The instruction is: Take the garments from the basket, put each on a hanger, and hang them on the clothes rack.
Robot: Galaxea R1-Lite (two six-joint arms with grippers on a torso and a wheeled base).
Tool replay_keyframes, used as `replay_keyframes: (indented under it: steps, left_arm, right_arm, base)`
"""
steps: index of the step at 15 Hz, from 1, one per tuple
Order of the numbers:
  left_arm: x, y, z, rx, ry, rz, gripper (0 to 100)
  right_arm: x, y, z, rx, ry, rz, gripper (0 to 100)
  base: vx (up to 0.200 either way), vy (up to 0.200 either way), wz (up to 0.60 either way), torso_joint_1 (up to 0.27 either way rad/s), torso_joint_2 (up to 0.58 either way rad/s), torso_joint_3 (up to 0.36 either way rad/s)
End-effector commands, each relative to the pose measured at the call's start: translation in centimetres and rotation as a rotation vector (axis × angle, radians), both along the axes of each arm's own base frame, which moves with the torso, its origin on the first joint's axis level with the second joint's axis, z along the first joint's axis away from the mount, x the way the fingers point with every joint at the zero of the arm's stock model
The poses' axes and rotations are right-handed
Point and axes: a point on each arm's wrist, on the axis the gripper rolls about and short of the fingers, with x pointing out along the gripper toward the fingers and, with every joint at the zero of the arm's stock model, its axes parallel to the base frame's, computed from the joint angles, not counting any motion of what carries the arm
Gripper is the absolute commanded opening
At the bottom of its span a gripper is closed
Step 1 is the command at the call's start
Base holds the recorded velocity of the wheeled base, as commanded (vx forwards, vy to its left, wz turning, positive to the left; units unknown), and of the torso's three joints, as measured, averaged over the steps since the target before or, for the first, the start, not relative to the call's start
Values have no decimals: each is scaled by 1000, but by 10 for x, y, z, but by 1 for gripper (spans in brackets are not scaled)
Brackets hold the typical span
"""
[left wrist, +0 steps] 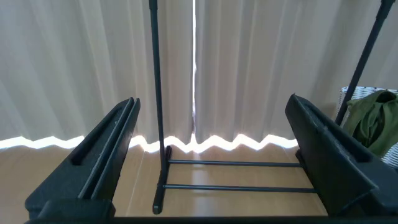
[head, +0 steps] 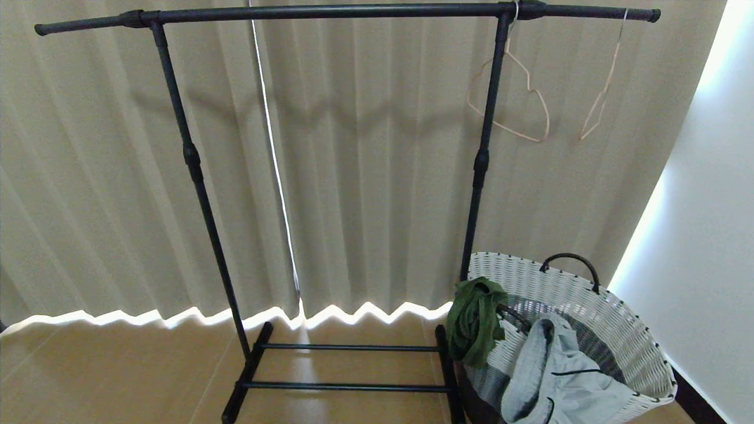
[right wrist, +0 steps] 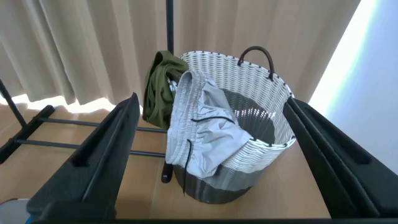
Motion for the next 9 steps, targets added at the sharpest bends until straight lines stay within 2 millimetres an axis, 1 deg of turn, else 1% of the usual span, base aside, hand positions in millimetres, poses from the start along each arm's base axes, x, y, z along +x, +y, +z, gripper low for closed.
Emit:
replay_keyframes:
  steps: [1, 9]
  left_arm:
    - [0, 0, 0, 0, 2, 0, 100]
    - [0, 0, 0, -2, 0, 5, 100]
  right_arm:
    - [0, 0, 0, 0, 0, 1, 100]
    - [0, 0, 0, -2, 0, 1, 100]
  base:
    - [200, 0, 0, -7, 7, 7]
    - [200, 0, 0, 0, 3, 3]
